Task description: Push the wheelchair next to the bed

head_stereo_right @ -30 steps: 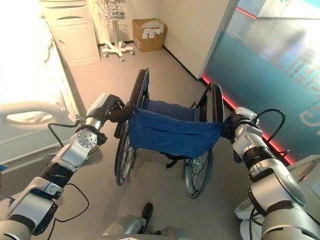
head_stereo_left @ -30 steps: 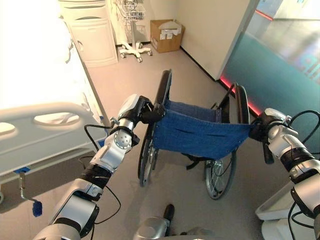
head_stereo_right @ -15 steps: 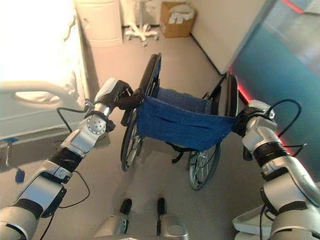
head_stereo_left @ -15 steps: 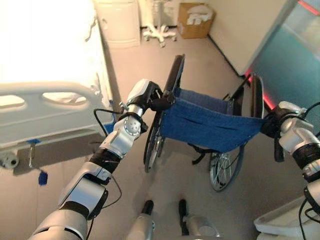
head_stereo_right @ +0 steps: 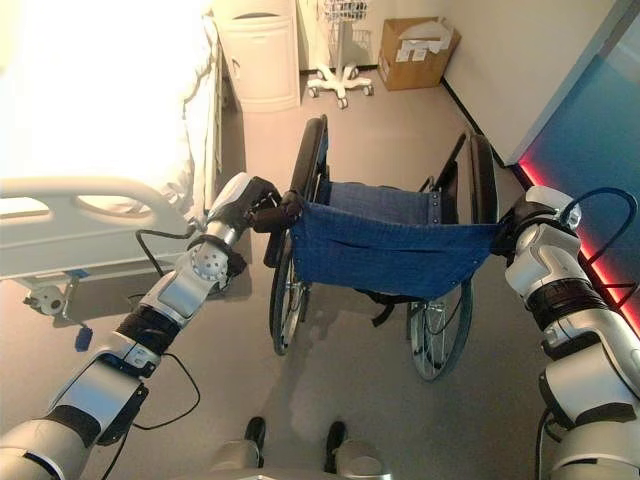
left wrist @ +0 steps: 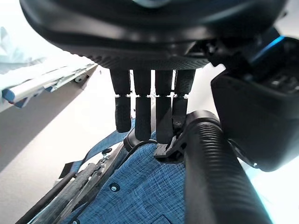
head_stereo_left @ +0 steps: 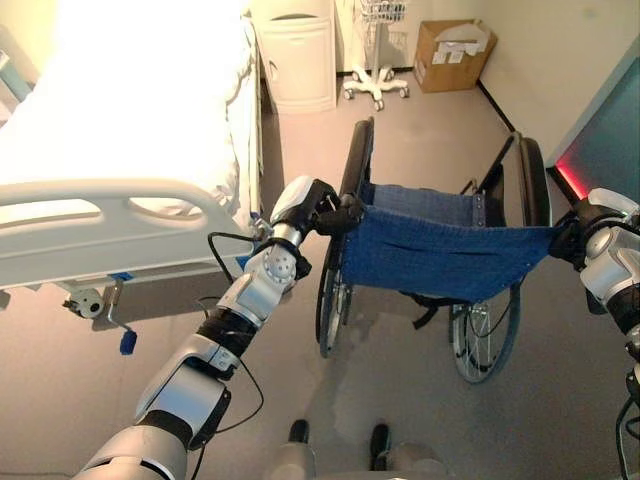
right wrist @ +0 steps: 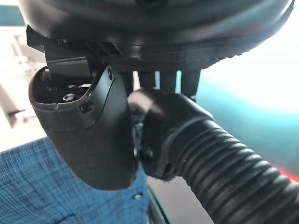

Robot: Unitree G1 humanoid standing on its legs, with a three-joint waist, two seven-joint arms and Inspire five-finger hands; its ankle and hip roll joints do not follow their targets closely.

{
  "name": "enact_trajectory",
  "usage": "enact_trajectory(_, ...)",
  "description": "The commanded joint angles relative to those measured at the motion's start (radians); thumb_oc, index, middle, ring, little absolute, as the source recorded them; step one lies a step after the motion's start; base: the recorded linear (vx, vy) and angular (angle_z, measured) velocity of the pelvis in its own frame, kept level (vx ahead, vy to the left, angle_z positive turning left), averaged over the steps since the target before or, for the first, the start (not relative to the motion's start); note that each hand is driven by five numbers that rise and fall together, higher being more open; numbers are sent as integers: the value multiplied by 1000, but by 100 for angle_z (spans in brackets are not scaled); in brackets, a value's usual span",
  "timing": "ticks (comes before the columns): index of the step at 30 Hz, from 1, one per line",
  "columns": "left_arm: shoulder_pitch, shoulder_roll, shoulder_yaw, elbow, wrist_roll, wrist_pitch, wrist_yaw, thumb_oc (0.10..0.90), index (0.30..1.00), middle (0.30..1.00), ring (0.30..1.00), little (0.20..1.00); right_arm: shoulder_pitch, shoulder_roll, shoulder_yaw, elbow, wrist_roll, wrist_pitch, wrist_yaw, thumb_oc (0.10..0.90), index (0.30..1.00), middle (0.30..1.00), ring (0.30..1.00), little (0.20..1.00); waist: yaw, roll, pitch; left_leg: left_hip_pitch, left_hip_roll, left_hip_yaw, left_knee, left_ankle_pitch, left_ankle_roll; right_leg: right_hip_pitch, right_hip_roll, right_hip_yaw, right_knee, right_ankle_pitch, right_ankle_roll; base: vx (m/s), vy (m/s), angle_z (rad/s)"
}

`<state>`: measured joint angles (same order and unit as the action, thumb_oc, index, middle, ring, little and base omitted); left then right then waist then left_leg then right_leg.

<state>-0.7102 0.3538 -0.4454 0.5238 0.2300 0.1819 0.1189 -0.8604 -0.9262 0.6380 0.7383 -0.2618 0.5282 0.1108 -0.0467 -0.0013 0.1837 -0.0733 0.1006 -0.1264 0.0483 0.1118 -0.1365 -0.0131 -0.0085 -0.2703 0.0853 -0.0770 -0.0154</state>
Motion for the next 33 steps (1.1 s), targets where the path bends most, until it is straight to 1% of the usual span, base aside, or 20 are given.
enact_trajectory(1,182,77,-118,144,27,96,-54,400,300,300,300,300,-139,122,10,-108,45,-159,-55,400,300,300,300,300,47,-75,8,80,80,150,419,11,56,-54,-59,8,68,20,17,267,-182,55)
enact_trajectory(2,181,72,-116,146,39,94,-59,400,300,300,300,300,-132,128,9,-99,50,-161,-65,400,300,300,300,300,61,-81,19,29,52,148,458,-9,69,-29,-55,14,63,17,15,366,-218,37)
enact_trajectory(3,172,75,-124,138,55,102,-70,400,300,300,300,300,-124,154,8,-76,53,-148,-84,400,300,300,300,300,107,-89,61,-134,-43,173,520,-54,100,45,-36,36,44,11,15,392,-226,14)
enact_trajectory(5,168,84,-127,121,54,114,-77,400,300,300,300,300,-123,171,7,-72,48,-137,-87,400,300,300,300,300,128,-86,82,-203,-71,197,532,-43,98,82,-22,42,30,6,14,286,-138,-21)
enact_trajectory(6,165,95,-131,110,46,120,-78,400,300,300,300,300,-121,187,7,-60,50,-141,-99,400,300,300,300,300,151,-71,103,-256,-93,224,495,-28,94,113,-2,47,23,-1,14,349,-76,-44)
enact_trajectory(7,159,115,-133,97,31,128,-75,400,300,300,300,300,-124,210,9,-51,49,-145,-115,400,300,300,300,300,180,-45,117,-299,-107,257,399,16,85,142,28,53,18,-10,16,368,-55,-59)
enact_trajectory(10,163,130,-129,91,10,133,-61,400,300,300,300,300,-138,228,11,-38,37,-166,-115,400,300,300,300,300,219,-11,119,-299,-124,272,219,76,76,188,63,75,12,-29,24,375,52,-78)
enact_trajectory(11,175,134,-123,85,3,141,-52,400,300,300,300,300,-148,235,10,-29,29,-190,-113,400,300,300,300,300,246,3,109,-289,-147,248,111,102,75,219,79,106,15,-47,32,462,158,-77)
enact_trajectory(12,185,135,-118,80,1,143,-45,400,300,300,300,300,-156,238,9,-22,25,-211,-113,400,300,300,300,300,261,7,100,-283,-160,237,69,107,78,234,85,125,17,-56,36,459,189,-87)
enact_trajectory(14,201,126,-96,100,-2,140,-41,400,300,300,300,300,-151,245,3,-13,31,-238,-120,400,300,300,300,300,252,0,58,-223,-152,341,81,13,133,236,80,108,57,-92,41,454,218,-82)
enact_trajectory(16,206,138,-94,116,-4,121,-51,400,300,300,300,300,-130,244,-9,-22,30,-255,-126,400,300,300,300,300,263,-21,38,-220,-172,303,128,-45,164,251,59,112,103,-101,55,419,153,-50)
enact_trajectory(19,221,153,-86,124,11,106,-72,400,300,300,300,300,-99,241,-26,-28,47,-288,-150,400,300,300,300,300,273,-52,8,-176,-195,290,110,-78,199,255,27,101,191,-29,114,364,128,0)
enact_trajectory(21,231,152,-88,129,29,98,-65,400,300,300,300,300,-93,248,-29,-33,45,-305,-162,400,300,300,300,300,287,-51,-14,-159,-198,260,84,-79,215,241,6,95,301,33,153,318,138,35)
enact_trajectory(22,233,151,-88,128,31,98,-64,400,300,300,300,300,-92,249,-30,-32,47,-308,-165,400,300,300,300,300,288,-52,-16,-157,-199,257,81,-79,217,239,3,94,312,38,157,283,116,40)
enact_trajectory(24,244,157,-97,121,46,93,-51,400,300,300,300,300,-72,245,-45,-47,67,-328,-188,400,300,300,300,300,283,-42,-32,-129,-210,209,67,-93,237,168,-6,126,490,112,178,345,128,12)
enact_trajectory(26,249,158,-98,118,60,82,-54,400,300,300,300,300,-49,239,-57,-55,82,-342,-211,400,300,300,300,300,270,-36,-34,-113,-222,166,75,-105,243,100,-8,148,562,158,180,309,72,23)
enact_trajectory(28,246,158,-97,126,67,66,-54,400,300,300,300,300,-44,242,-61,-62,78,-344,-228,400,300,300,300,300,250,-28,-22,-84,-229,135,85,-121,247,19,-42,144,562,158,168,294,-12,9)
enact_trajectory(30,235,152,-103,141,67,53,-41,400,300,300,300,300,-47,249,-51,-62,74,-341,-254,400,300,300,300,300,217,2,4,-38,-211,93,88,-139,248,-129,-50,154,523,150,147,265,-83,-34)
enact_trajectory(32,212,154,-115,149,65,43,-32,400,300,300,300,300,-47,248,-47,-69,77,-327,-275,400,300,300,300,300,176,1,46,-16,-220,43,121,-181,254,-276,-88,165,430,184,138,267,-173,-14)
enact_trajectory(33,196,157,-121,151,64,42,-37,400,300,300,300,300,-47,242,-45,-77,81,-309,-275,400,300,300,300,300,152,-13,66,0,-235,20,152,-220,256,-332,-113,169,349,222,148,389,-240,52)
